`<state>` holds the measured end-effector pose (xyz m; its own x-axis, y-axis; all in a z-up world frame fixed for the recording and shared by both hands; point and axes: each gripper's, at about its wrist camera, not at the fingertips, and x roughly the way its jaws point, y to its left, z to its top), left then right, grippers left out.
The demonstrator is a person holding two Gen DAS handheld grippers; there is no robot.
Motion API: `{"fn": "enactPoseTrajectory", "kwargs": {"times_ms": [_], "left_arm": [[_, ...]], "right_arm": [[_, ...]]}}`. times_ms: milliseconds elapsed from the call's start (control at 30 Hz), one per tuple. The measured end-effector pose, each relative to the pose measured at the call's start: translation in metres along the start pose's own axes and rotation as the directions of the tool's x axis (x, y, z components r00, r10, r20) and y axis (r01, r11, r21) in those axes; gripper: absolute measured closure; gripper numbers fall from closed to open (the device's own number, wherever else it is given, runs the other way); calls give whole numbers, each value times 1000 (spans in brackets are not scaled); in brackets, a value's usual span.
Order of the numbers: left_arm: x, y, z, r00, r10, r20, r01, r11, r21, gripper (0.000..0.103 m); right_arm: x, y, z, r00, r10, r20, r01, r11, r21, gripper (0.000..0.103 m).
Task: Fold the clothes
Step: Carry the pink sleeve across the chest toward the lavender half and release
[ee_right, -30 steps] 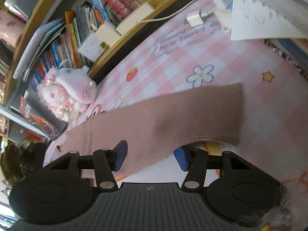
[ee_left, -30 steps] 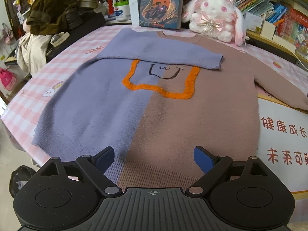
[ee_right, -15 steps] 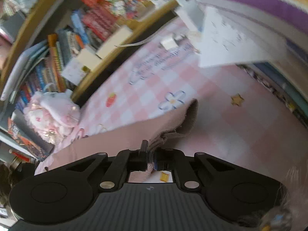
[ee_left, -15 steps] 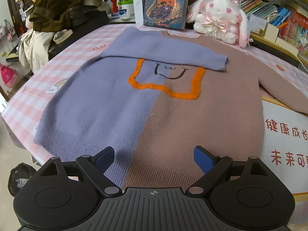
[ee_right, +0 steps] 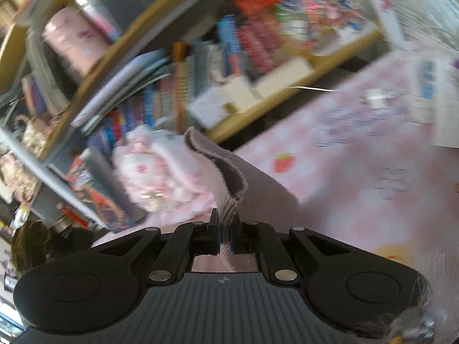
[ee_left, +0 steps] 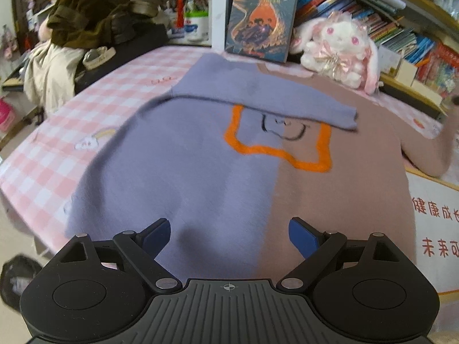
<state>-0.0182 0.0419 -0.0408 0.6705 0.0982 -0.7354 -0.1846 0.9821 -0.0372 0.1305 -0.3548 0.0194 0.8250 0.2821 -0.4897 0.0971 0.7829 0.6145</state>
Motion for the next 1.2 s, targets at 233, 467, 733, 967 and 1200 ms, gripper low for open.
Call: {"fn": "enactPoseTrajectory", "kwargs": {"times_ms": [233, 467, 733, 967, 1200], "left_arm": [[-7, 54, 20, 989, -99, 112, 94, 995, 44, 11], [-10, 114, 33, 977, -131, 169, 128, 991, 33, 8], [-6, 156, 38, 978, -136, 161, 133, 991, 31, 8], [-7, 173, 39, 976, -147, 162, 140, 989, 53, 8], [-5, 183, 41, 974, -153, 167, 146, 988, 54, 8]], "right_arm": [[30, 89, -15, 1000, 29, 4, -29, 997, -73, 98], [70, 175, -48, 999, 45, -26, -48, 987, -153, 98], [122, 247, -106, 996, 27, -90, -46, 977, -210, 98], [166, 276, -144, 989, -52, -142, 12, 963, -271, 98], [178, 277, -166, 977, -76, -201, 7, 946, -323, 88]]}}
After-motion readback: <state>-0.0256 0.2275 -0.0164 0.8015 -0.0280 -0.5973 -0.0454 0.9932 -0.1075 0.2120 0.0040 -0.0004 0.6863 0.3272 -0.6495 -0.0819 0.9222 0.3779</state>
